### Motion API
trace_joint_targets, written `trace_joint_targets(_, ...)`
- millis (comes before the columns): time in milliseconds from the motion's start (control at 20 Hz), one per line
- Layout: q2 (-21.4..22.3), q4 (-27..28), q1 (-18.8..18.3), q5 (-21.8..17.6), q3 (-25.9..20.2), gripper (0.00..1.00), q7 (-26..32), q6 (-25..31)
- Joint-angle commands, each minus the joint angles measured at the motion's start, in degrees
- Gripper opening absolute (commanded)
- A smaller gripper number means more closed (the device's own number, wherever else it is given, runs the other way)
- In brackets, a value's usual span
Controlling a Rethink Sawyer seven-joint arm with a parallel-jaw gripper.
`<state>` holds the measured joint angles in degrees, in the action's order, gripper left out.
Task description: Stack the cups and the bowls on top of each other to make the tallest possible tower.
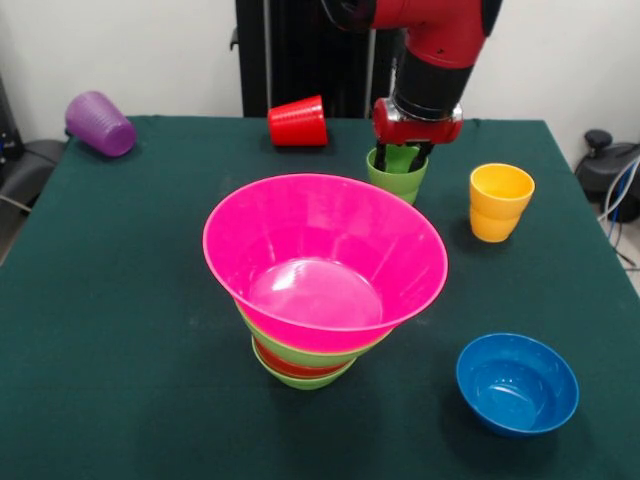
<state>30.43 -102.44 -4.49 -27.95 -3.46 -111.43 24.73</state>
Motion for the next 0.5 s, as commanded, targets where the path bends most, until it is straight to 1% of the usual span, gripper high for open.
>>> trace_joint_targets(50, -17.85, 9.13, -1.37, -5.95, 0.32, 1.00, -5.38, -18.06)
trace_joint_targets(250, -18.69, 9.23, -2.19, -5.73, -0.10, 1.00, -4.87, -19.26)
trace_joint_targets(400, -20.36, 10.06, -2.82, -6.00, -0.11, 1.00, -4.72, -21.65)
trace_joint_targets(500, -20.59, 9.91, -3.64, -5.97, -0.68, 1.00, -4.08, -21.80)
